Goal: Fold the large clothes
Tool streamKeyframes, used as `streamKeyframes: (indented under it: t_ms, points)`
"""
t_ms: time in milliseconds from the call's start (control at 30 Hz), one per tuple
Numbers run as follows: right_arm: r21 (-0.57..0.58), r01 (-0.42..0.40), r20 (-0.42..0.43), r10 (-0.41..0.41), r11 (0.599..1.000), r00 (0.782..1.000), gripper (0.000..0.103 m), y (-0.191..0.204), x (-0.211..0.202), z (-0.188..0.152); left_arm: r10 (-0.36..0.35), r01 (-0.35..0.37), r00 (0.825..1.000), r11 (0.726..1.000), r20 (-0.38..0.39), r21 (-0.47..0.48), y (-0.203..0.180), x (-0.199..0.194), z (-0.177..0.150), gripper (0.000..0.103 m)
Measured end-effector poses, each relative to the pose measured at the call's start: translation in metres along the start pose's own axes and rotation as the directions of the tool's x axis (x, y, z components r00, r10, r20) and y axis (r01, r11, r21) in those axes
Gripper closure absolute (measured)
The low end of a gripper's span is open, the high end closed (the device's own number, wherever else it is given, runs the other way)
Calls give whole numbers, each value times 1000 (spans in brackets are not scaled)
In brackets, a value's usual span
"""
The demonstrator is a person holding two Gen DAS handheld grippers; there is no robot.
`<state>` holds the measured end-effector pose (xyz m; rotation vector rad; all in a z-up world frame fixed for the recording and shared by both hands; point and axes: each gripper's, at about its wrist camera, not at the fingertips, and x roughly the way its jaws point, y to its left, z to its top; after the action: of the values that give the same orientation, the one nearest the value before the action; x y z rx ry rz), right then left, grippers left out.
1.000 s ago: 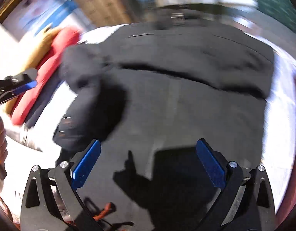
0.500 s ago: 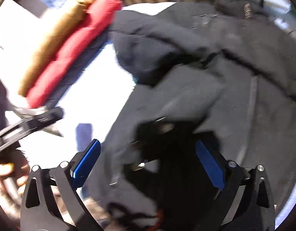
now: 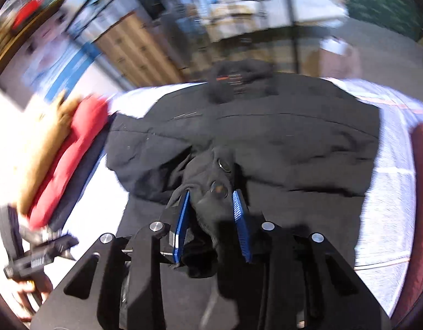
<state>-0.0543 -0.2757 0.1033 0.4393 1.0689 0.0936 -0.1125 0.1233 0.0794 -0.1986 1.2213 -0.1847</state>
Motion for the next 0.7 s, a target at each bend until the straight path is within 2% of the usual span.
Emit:
streamKeyframes:
  t_ms: [67, 100, 133, 200, 233, 300, 367, 500, 567, 600, 700]
  points:
    - [98, 1, -24, 2, 995, 1000, 69, -35, 4, 7, -1, 1, 1000, 1000, -2, 14, -3, 0, -1, 27]
    - [137, 0, -40, 6, 991, 999, 62, -49, 6, 8, 1, -1, 1000, 1000, -3, 18, -5, 1, -1, 27]
    - [186, 17, -55, -6, 982, 998, 49, -62, 9, 8, 2, -2, 1000, 1000, -3, 20, -6, 1, -1, 27]
    - [250, 36, -57, -22, 967, 998, 31, -80, 11, 6, 4, -4, 1000, 1000, -5, 21, -7, 2, -1, 27]
    - [288, 31, -47, -19, 957, 999, 28, -88, 11, 2, 6, -6, 1000, 1000, -7, 20, -7, 2, -2, 27]
    - [351, 9, -50, 9, 936, 999, 26, -93, 22, -6, 8, -8, 1000, 1000, -16, 17, -7, 4, -3, 27]
    - [391, -10, -96, 51, 920, 994, 26, -97, 38, -17, 11, -11, 1000, 1000, -24, 17, -9, 6, -4, 27]
    - [430, -15, -168, 96, 903, 981, 26, -97, 72, -36, 21, -20, 999, 999, -29, 34, -15, 5, -7, 27]
    - [419, -22, -190, 111, 908, 976, 26, -90, 87, -41, 26, -25, 999, 999, -31, 42, -17, 5, -8, 27]
    - [401, -30, -191, 115, 916, 975, 30, -84, 92, -43, 30, -29, 999, 999, -32, 45, -18, 5, -9, 27]
    - [273, 12, -205, 46, 962, 978, 81, -54, 96, -38, 38, -37, 998, 998, -40, 43, -17, 6, -11, 27]
